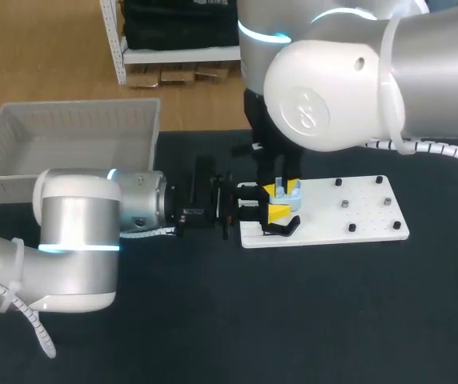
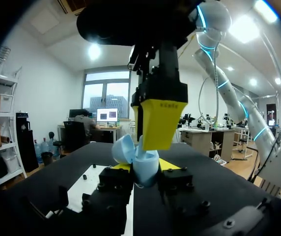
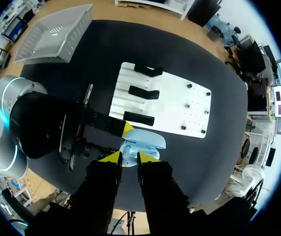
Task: Pick up each earbud case from the left stands, insert the matching earbuds, close the lid, and place the case in the box.
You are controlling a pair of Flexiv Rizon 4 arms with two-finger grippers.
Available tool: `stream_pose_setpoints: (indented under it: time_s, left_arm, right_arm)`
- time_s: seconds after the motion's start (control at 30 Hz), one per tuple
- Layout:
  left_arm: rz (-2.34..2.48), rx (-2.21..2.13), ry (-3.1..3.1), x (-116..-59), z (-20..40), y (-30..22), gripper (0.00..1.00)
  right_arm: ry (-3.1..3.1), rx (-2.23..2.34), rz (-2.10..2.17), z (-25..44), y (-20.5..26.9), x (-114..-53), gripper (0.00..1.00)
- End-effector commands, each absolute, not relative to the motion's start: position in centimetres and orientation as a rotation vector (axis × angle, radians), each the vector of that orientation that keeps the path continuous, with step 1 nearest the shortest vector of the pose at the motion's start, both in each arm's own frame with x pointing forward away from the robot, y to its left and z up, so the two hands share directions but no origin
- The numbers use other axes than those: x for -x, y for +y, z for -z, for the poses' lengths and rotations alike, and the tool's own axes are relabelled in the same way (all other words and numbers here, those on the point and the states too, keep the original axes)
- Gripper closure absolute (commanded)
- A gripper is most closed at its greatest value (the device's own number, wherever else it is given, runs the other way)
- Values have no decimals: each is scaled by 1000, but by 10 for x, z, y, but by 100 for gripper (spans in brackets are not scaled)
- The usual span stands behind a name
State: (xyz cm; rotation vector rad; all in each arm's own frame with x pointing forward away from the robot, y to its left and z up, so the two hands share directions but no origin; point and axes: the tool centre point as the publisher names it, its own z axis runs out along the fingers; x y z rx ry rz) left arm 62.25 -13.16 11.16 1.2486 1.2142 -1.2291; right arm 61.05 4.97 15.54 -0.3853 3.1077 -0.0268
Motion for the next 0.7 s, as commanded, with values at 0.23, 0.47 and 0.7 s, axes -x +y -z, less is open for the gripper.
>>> stream_pose_setpoints:
  time_s: [0.23, 0.47, 0.7]
  left_arm:
    - [1227, -1244, 1210, -622, -112, -132, 100]
    - [1227, -1244, 1210, -622, -112, -132, 100]
    - [1227, -1244, 1210, -622, -112, -132, 100]
  right_arm:
    - [3119, 378, -106, -185, 47, -598, 0]
    - [3081, 298, -115, -199, 34, -607, 0]
    - [3057, 128, -149, -188, 16, -641, 0]
